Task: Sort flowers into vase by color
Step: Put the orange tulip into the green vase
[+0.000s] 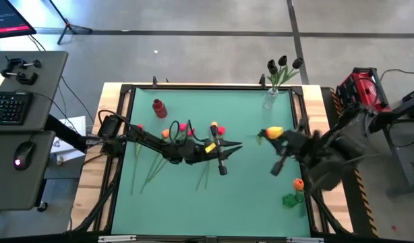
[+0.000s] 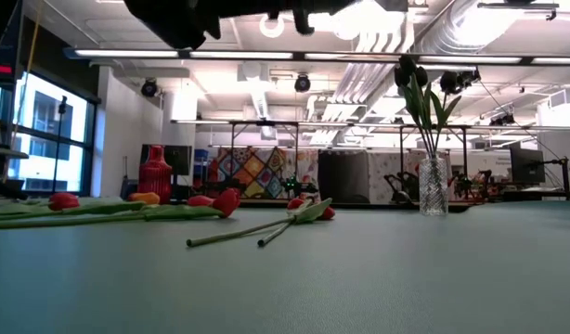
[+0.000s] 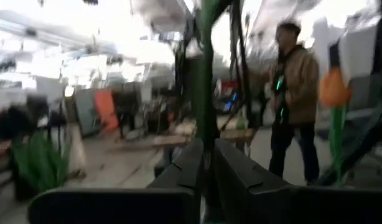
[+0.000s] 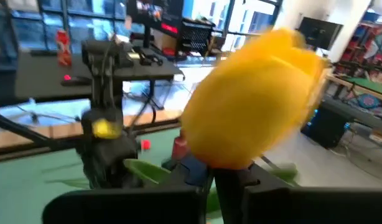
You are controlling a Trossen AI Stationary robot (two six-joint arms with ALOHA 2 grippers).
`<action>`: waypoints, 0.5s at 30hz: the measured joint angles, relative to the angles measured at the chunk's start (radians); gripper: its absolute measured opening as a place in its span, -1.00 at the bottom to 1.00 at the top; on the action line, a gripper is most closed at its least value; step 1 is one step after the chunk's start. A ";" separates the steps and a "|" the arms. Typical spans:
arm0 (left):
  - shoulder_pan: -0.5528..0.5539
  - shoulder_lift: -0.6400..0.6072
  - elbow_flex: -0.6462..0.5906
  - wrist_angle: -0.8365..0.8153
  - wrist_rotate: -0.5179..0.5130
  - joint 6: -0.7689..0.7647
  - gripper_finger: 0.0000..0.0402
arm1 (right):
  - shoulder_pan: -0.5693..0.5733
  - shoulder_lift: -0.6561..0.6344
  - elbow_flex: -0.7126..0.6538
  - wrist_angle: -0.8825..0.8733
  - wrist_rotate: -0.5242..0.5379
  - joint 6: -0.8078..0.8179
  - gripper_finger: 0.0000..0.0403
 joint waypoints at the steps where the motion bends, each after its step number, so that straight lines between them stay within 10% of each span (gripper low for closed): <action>1: 0.000 0.001 0.000 -0.024 -0.018 -0.004 -0.79 | 0.010 -0.010 0.015 -0.003 0.002 -0.024 -0.98; 8: 0.000 0.000 -0.001 -0.212 -0.122 -0.097 -0.49 | 0.114 -0.061 0.213 -0.168 -0.047 -0.065 -1.00; 15: -0.013 0.000 -0.001 -0.317 -0.125 -0.153 -0.44 | 0.117 -0.124 0.368 -0.593 -0.442 0.358 -1.00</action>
